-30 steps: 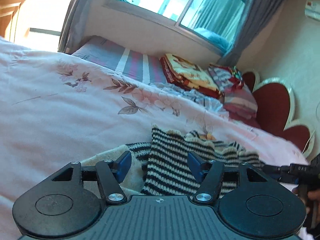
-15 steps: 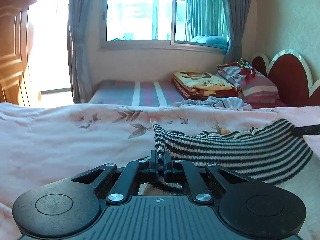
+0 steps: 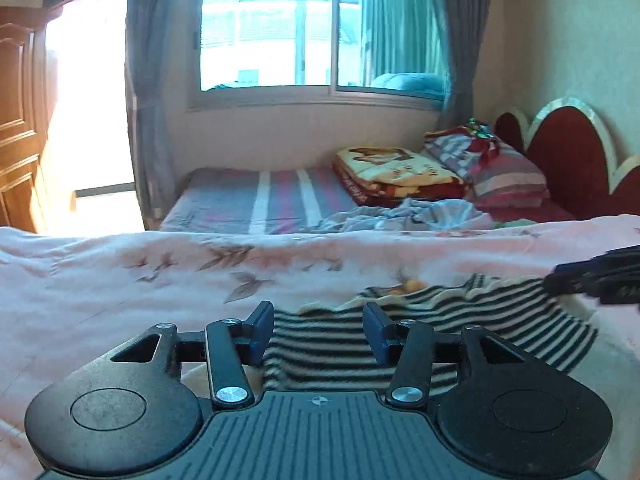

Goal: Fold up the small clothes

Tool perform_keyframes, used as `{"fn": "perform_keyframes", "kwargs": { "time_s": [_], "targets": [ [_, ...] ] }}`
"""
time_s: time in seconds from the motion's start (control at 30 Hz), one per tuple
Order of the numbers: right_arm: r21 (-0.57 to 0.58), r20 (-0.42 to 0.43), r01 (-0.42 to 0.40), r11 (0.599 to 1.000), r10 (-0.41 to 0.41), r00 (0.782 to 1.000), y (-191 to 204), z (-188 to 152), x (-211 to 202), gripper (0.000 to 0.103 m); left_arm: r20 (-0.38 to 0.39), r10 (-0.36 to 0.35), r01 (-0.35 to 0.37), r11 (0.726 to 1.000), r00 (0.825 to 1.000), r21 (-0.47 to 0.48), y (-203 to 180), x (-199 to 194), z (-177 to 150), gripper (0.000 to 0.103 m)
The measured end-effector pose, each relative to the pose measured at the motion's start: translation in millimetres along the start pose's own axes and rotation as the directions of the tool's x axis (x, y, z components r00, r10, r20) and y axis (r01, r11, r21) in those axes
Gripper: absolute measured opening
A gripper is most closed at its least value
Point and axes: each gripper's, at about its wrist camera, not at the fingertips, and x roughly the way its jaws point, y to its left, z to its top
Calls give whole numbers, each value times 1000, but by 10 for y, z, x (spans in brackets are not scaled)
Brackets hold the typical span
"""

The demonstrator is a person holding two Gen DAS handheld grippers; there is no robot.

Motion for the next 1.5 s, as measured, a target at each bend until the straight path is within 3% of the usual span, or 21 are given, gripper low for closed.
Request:
{"fn": "perform_keyframes", "kwargs": {
  "time_s": [0.07, 0.1, 0.23, 0.33, 0.4, 0.5, 0.6, 0.73, 0.83, 1.0, 1.1, 1.17, 1.23, 1.33, 1.5],
  "targets": [
    [-25, -84, -14, 1000, 12, 996, 178, 40, 245, 41, -60, -59, 58, 998, 996, -18, -175, 194, 91, 77],
    [-41, -102, -15, 999, 11, 995, 239, 43, 326, 42, -85, -74, 71, 997, 994, -29, -257, 294, 101, 79],
    [-127, -127, -15, 992, -1, 992, 447, -21, 550, 54, -158, -113, 103, 992, 981, -68, -397, 584, -17, 79],
    [-160, -145, -24, 987, 1, 989, 427, -98, 554, 55, -198, -60, 44, 995, 978, -84, -345, 705, -205, 79],
    [-129, -149, -20, 991, 1, 989, 253, -107, 483, 56, -195, -27, 18, 999, 980, -46, -253, 659, -262, 79],
    [-106, -155, 47, 993, -63, 986, -101, -186, 341, 56, -192, 10, -8, 1000, 981, 8, -50, 538, -332, 79],
    [-79, -143, 6, 997, -17, 990, -341, -250, 208, 49, -185, 2, 3, 1000, 983, 29, 40, 476, -384, 79],
    [-102, -122, 16, 995, -28, 992, -173, -200, 111, 53, -180, 40, -30, 998, 983, 60, -92, 423, -249, 79],
    [-97, -80, -68, 993, 61, 995, 26, -186, -133, 54, -128, -11, 16, 999, 992, 38, -172, 161, -210, 79],
    [-143, -156, -174, 974, 152, 976, 411, -297, -160, 53, -142, -93, 97, 995, 985, 24, -346, -49, -340, 79],
    [-144, -181, -193, 971, 166, 969, 554, -351, -94, 52, -185, -94, 102, 994, 978, 38, -434, -1, -451, 79],
    [-132, -190, -200, 971, 174, 966, 578, -375, -73, 53, -173, -87, 95, 995, 981, 37, -441, 1, -525, 79],
    [-111, -193, -206, 972, 183, 964, 539, -412, -62, 54, -167, -78, 84, 996, 983, 30, -427, -11, -579, 85],
    [-138, -204, -205, 969, 175, 963, 428, -452, -150, 53, -170, -67, 78, 995, 983, 61, -342, -116, -629, 87],
    [-118, -211, -152, 981, 125, 970, -44, -573, -461, 52, -167, 6, 0, 999, 986, 39, 184, -350, -795, 88]
  ]
}}
